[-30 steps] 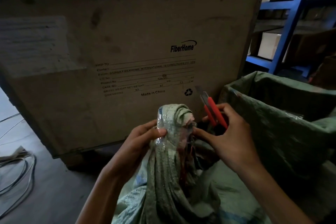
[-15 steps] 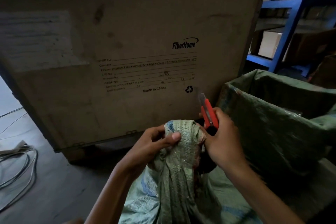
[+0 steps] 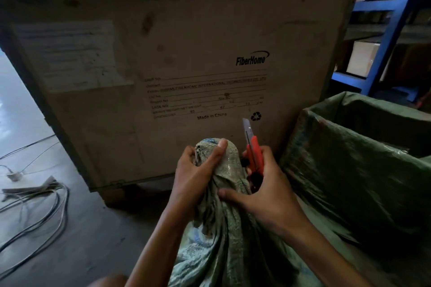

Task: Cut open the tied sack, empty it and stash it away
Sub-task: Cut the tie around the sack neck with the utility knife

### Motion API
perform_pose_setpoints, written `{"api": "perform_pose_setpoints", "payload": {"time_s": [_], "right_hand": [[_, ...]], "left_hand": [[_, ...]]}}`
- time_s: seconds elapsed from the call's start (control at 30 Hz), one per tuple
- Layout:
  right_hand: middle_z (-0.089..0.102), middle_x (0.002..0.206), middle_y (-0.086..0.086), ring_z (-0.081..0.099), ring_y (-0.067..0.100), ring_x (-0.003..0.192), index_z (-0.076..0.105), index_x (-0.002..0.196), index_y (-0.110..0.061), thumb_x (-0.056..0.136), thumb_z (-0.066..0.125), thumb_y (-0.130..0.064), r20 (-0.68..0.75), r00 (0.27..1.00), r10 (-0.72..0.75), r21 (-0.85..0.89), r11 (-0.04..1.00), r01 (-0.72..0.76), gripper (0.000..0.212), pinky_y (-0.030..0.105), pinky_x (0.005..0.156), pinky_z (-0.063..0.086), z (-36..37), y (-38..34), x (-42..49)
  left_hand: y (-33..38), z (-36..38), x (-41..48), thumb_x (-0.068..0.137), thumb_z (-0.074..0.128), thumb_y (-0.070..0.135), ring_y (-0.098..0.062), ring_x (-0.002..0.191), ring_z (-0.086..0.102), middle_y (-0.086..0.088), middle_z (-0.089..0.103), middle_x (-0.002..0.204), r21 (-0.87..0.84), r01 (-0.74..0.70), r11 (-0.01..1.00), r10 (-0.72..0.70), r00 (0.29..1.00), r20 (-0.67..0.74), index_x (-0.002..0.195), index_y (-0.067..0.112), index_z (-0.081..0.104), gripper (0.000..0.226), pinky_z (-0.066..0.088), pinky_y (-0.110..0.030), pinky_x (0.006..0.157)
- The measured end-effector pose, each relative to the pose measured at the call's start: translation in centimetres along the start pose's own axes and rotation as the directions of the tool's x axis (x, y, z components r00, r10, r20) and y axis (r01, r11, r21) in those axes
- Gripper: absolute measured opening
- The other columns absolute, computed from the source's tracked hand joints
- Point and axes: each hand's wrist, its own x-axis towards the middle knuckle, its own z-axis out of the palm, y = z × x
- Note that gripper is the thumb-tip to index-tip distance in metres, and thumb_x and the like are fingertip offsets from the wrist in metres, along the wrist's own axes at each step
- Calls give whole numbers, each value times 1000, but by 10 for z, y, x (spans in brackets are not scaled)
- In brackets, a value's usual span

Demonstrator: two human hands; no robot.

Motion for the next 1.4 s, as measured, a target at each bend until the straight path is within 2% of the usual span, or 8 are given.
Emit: {"api": "perform_pose_setpoints", "payload": {"time_s": [0.13, 0.33, 0.53, 0.6, 0.7, 0.87, 1.17, 1.4], "right_hand": [[60, 97, -5, 66, 10, 92, 45, 114, -40, 65, 88, -32, -81, 996, -37, 27, 999, 39, 66, 39, 83, 58, -7, 1, 10], [53, 104, 17, 61, 34, 100, 50, 117, -35, 72, 84, -17, -93, 995, 19, 190, 982, -1, 59, 53, 89, 55, -26, 3, 21], [55, 102, 18, 61, 35, 94, 50, 113, -34, 74, 83, -19, -131, 991, -11, 137, 990, 29, 53, 45, 83, 55, -25, 4, 21], [56, 100, 15, 62, 31, 92, 49, 112, -35, 73, 83, -25, -148, 989, -15, 80, 996, 27, 53, 44, 82, 56, -24, 5, 20], [58, 96, 0, 62, 17, 89, 47, 112, -34, 75, 82, -30, -182, 981, -61, -66, 997, 50, 52, 38, 77, 56, -20, 7, 18], [58, 83, -8, 59, 9, 73, 43, 108, -33, 80, 74, -43, -199, 957, -212, -366, 922, 129, 43, 34, 60, 54, -15, 1, 10], [50, 71, -5, 51, 11, 57, 37, 109, -36, 100, 48, -30, -31, 959, -281, -302, 917, 259, 15, 25, 50, 42, -14, -7, 0], [54, 83, -16, 56, 6, 73, 36, 113, -42, 100, 47, -28, 68, 951, -301, -373, 877, 304, 23, 21, 57, 46, -10, -6, -4]], "left_hand": [[3, -11, 4, 57, 73, 71, 0, 82, 77, -2, 77, 108, 131, 0, 991, -24, 983, 180, 119, 25, 59, 78, 58, -17, 68], [3, -36, 13, 67, 91, 46, -9, 100, 77, 6, 79, 112, 298, -72, 952, -53, 918, 392, 129, 37, 55, 72, 61, -32, 90], [9, -35, 12, 67, 54, 90, -12, 108, 72, -8, 77, 115, 242, -67, 968, -39, 913, 407, 125, 19, 67, 92, 54, -28, 96], [12, -35, 11, 76, 47, 81, -20, 111, 73, -10, 78, 114, 173, 37, 984, -100, 922, 374, 116, 17, 73, 80, 53, -40, 104], [10, -37, 11, 73, 69, 75, -41, 107, 71, -30, 70, 118, 67, 83, 994, -100, 942, 319, 122, -2, 60, 92, 53, -57, 102], [8, -28, 10, 86, 67, 45, -10, 59, 68, 2, 70, 64, -88, 155, 984, -133, 966, 222, 84, 11, 57, 36, 55, -26, 62], [3, -14, 10, 85, 77, 39, -22, 73, 73, -12, 75, 83, -208, 180, 961, -192, 981, -37, 101, 9, 59, 38, 61, -36, 73], [2, -10, 10, 85, 77, 37, -23, 76, 74, -18, 76, 90, -264, 140, 954, -179, 975, -131, 104, 9, 58, 39, 62, -41, 79]]}}
